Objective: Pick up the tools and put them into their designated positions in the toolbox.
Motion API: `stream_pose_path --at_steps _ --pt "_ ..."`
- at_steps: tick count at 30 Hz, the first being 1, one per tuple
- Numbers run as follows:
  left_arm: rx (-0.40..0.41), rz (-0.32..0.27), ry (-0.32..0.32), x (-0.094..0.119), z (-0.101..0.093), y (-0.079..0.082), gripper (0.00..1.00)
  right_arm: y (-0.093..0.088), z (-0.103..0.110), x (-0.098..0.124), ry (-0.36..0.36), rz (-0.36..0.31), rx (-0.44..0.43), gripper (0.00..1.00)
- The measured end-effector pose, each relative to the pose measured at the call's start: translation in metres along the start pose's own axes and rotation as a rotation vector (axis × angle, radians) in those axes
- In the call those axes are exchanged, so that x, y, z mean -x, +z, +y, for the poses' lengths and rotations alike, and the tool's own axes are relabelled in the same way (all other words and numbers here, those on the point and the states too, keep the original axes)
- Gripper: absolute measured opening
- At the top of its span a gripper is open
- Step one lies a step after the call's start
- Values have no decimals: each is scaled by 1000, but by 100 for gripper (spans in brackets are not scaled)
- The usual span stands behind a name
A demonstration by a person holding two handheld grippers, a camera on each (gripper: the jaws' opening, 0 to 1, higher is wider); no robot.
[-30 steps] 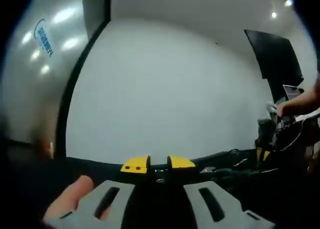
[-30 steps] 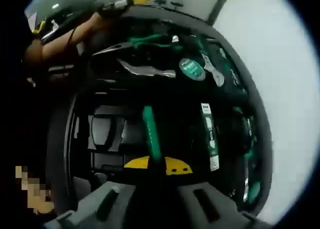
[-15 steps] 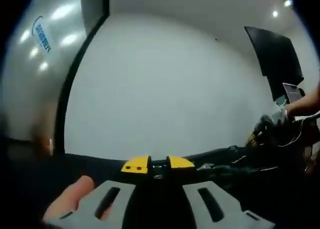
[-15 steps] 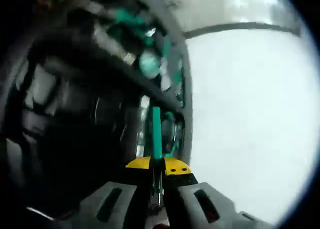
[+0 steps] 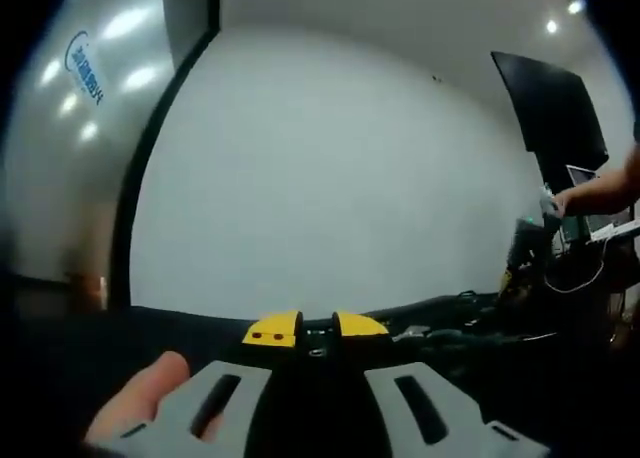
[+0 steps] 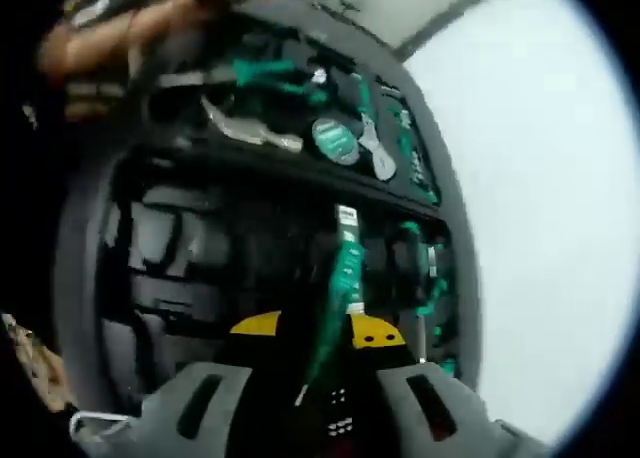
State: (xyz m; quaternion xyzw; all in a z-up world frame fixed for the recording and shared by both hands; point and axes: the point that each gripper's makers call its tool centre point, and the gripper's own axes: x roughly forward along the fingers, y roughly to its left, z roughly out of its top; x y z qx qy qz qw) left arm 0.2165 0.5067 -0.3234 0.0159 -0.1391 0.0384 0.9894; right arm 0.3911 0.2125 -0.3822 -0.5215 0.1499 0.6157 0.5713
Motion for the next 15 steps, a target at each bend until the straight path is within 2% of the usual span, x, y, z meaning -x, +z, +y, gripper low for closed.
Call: stream_pose_path --at_steps 2,3,5,6,8,11,13,14,15 --pt "2 -1 -1 0 -1 0 13 -4 -20 2 -14 -4 -175 20" --pt "3 -3 -1 0 0 1 13 -3 -29 1 -26 -31 -269 20" --pt "4 -3 0 0 0 0 13 -6 -33 -5 21 -36 -452 21" --pt "4 -2 0 0 0 0 13 -7 -33 -10 34 -39 -498 22" --pt "3 -2 -1 0 -1 0 13 -8 -33 -19 53 -50 -540 23" --pt "1 7 -2 -1 -1 -2 13 -15 -34 -36 60 -18 -524 23" --pt "-1 9 -2 -1 -1 -2 13 -20 -39 -42 49 -2 -501 15" --pt "0 9 -3 -1 -1 -2 13 -12 -34 -38 69 -33 -515 11" --pt "0 9 -2 -1 -1 -2 13 -14 -39 -39 65 -20 -548 11"
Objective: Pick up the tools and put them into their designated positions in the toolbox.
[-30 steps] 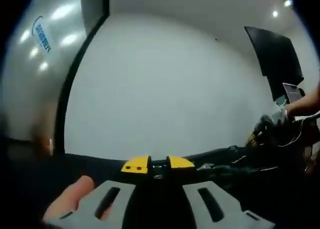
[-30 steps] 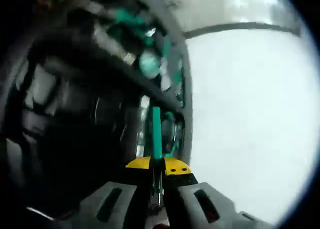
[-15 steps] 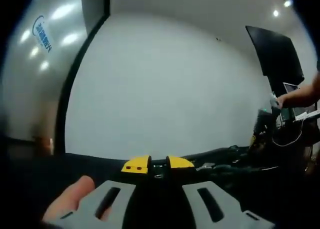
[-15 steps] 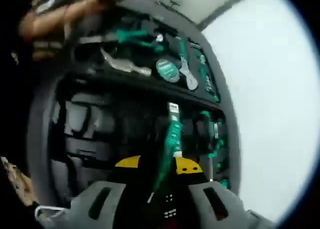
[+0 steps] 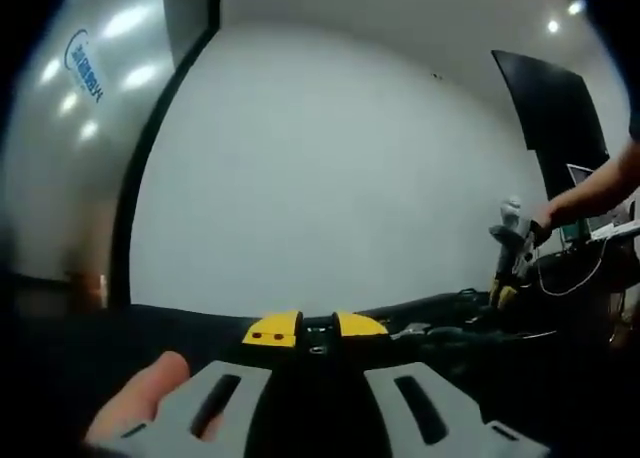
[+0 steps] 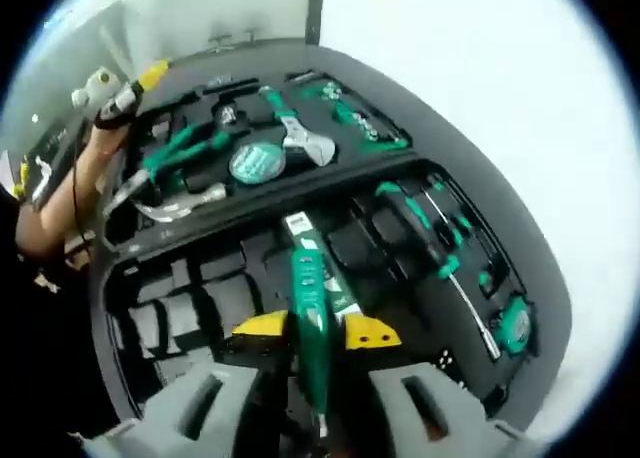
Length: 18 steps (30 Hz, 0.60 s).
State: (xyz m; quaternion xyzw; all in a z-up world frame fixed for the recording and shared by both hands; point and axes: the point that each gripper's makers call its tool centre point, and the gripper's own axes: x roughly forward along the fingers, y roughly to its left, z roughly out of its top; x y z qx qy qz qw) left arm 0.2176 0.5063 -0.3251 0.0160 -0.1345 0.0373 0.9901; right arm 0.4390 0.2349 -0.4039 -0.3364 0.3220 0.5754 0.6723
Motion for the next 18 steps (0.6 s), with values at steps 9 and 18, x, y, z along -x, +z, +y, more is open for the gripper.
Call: stream_pose_path --at_steps 9,18 --pt "-12 14 -4 -1 -1 -3 13 31 -15 3 11 -7 143 10" --pt "-18 22 0 -1 0 -5 13 40 -13 -24 8 79 381 10"
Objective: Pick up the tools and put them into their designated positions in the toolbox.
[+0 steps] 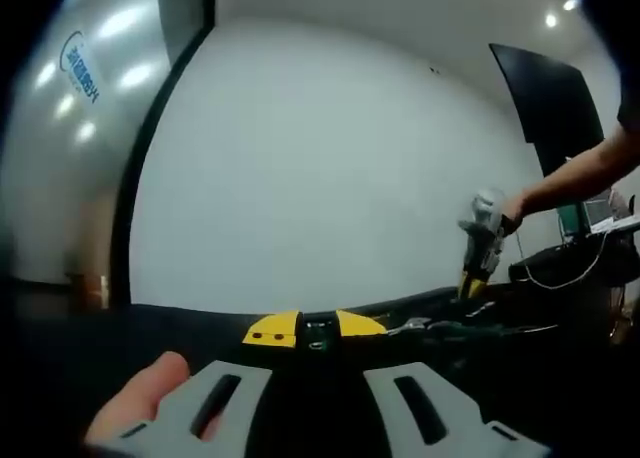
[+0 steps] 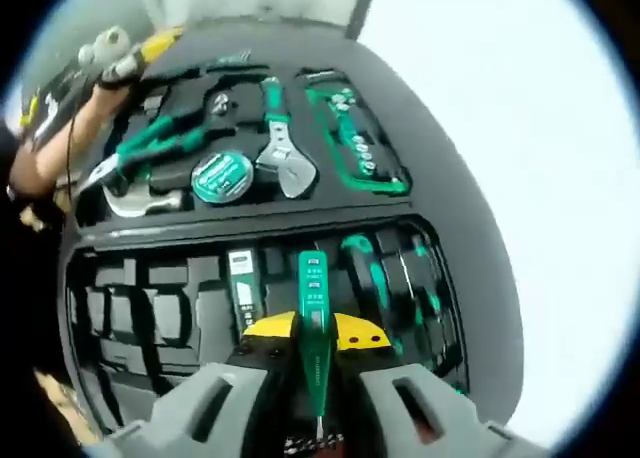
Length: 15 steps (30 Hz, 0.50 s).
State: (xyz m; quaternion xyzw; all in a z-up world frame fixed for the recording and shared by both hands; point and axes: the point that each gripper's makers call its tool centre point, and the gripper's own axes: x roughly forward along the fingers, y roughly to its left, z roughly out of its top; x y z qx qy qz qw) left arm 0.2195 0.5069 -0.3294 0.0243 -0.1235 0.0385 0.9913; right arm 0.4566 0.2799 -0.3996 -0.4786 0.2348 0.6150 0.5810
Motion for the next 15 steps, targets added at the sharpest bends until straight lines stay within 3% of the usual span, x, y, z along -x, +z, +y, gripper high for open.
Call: stream_pose_path --at_steps 3,4,15 --pt "-2 3 0 0 -1 0 13 -7 -3 -8 -12 57 101 10" --pt "-2 3 0 1 -1 0 12 -1 0 -6 1 26 98 10" --pt "1 10 2 2 -2 -1 12 -4 15 1 24 -3 117 9"
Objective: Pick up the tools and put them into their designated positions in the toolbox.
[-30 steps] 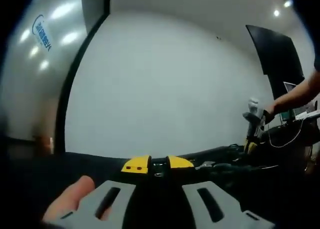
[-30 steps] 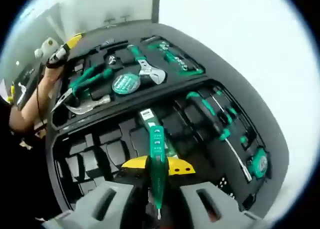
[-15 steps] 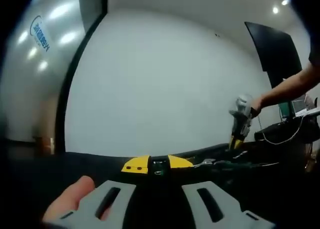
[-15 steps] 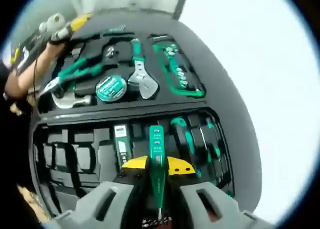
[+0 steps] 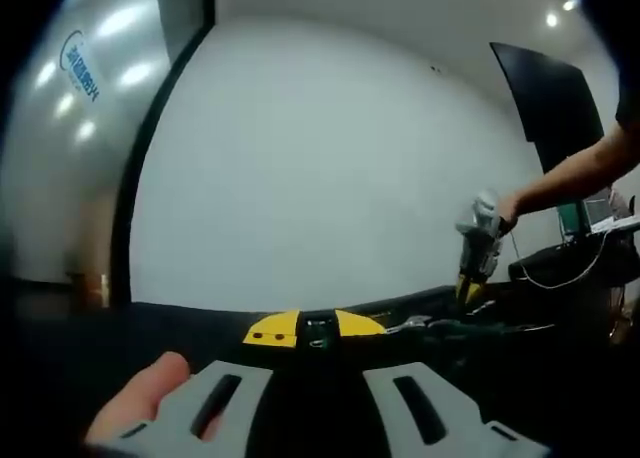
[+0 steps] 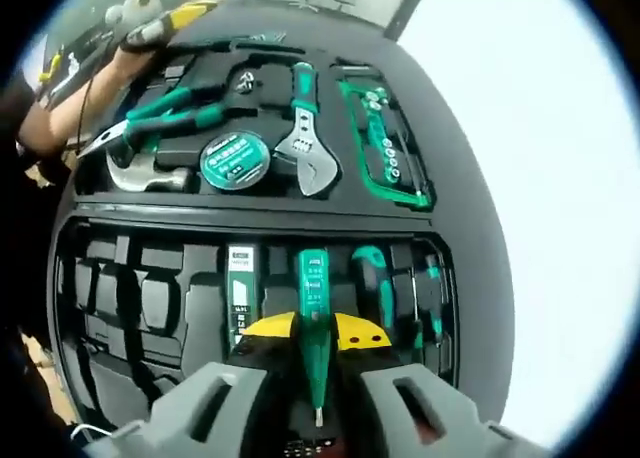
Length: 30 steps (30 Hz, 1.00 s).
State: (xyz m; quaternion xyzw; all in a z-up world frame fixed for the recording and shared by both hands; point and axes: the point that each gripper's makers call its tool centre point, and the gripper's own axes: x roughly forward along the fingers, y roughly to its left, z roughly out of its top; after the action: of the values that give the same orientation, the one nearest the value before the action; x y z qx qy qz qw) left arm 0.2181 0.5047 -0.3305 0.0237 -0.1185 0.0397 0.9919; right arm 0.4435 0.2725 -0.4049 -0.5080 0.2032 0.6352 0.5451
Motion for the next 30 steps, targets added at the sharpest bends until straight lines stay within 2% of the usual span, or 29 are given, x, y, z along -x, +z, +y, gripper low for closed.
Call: stream_pose_path --at_steps 3,6,8,13,15,17,18,19,20,21,23,24,25,27,30 --pt "-3 4 -1 0 -2 0 12 2 2 -1 9 -4 23 8" --pt "-5 7 -1 0 -2 -1 12 3 1 1 1 -6 20 10" --pt "-5 9 -2 0 -2 -1 12 2 5 5 20 -5 -10 12" --pt "-5 9 -3 0 -2 -1 12 -4 -8 17 -13 -15 -28 11" --pt "-6 10 -4 0 -3 -1 12 -11 -10 11 -22 -2 -47 12" --pt "-8 11 -4 0 -3 -1 12 -16 -5 1 -21 17 -39 13" --pt "-7 11 -4 0 -2 -1 12 -21 -4 -3 -36 43 -5 14" --pt "-7 11 -4 0 -2 -1 12 -23 -7 -7 -70 72 73 12" --pt "-5 11 -4 -1 -2 -1 12 -20 -14 -8 -138 81 154 5" --pt "-3 10 -3 -1 -1 -1 12 -18 -9 -7 -153 71 160 5" --pt "0 9 -3 -1 -1 -1 12 -12 -18 -5 -250 60 212 5" --pt "1 9 -3 -1 -1 -1 12 -9 -26 -2 -318 60 312 5" --pt "1 9 -3 -1 -1 -1 12 -7 -26 -2 -354 51 354 5" --pt "-1 9 -4 -1 -2 -1 12 -7 -29 3 -474 63 508 5" --pt "-10 15 -7 -2 -5 -2 12 -7 -37 7 -644 105 771 4"
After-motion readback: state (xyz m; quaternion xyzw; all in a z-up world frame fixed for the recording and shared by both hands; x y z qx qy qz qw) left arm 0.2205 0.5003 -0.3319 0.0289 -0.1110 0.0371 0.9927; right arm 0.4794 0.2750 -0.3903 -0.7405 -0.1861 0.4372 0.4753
